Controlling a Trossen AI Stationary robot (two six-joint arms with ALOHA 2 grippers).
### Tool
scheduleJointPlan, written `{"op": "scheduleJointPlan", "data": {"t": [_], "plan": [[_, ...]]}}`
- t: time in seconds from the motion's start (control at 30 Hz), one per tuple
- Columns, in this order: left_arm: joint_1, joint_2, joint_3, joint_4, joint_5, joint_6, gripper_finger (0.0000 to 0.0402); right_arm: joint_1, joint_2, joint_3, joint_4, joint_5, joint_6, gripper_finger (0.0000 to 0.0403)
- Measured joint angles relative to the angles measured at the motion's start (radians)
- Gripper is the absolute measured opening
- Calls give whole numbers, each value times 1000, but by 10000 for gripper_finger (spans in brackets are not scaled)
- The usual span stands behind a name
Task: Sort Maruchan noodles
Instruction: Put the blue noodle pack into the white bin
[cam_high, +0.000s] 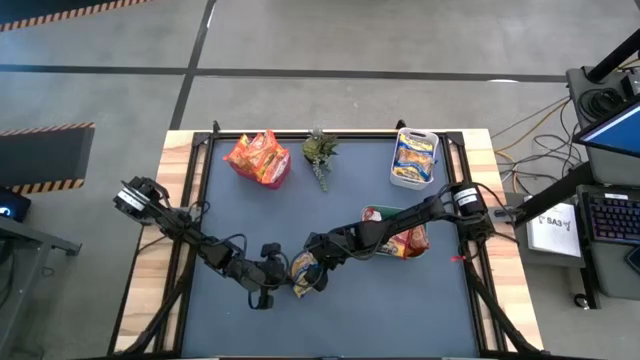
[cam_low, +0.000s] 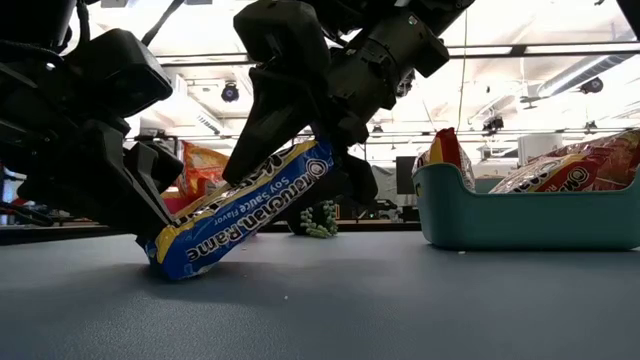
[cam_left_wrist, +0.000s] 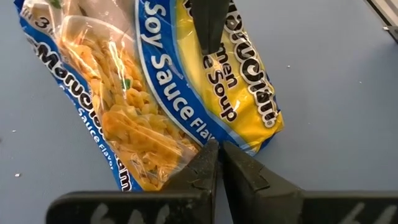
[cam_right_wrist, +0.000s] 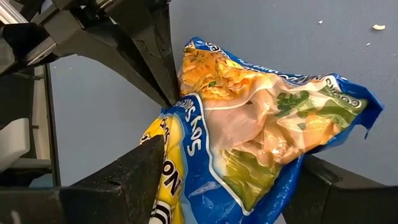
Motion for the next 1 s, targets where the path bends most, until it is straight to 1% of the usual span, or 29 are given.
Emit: {"op": "scheduleJointPlan", "data": {"t": [0.1,0.17,0.33,0.4,0.47,0.53,0.63,0.73,0.8,0.87,1.0], "plan": [[0,-1,0,3,3,7,24,0,0,0,0,0,0,250],[0,-1,0,4,6,7,37,0,0,0,0,4,1,241],[-1,-2,2,10,9,8,66,-4,-3,2,10,13,13,163],[-1,-7,2,11,13,10,73,-4,-5,3,12,13,12,141],[-2,-22,2,3,23,23,77,-3,-6,4,14,13,7,135],[-6,-47,1,-22,28,48,77,-4,-7,4,13,11,-2,141],[-7,-109,-4,-91,25,91,75,-9,-10,4,3,2,-21,161],[-6,-199,-2,-159,15,134,73,-15,-17,2,-7,-4,-36,164],[-7,-260,-2,-228,4,161,73,-19,-24,1,-8,-4,-51,156],[-7,-325,-3,-275,-28,196,73,-25,-35,1,-9,-4,-69,144],[-7,-470,-2,-297,-129,322,73,-48,-72,0,-27,2,-94,128]]}}
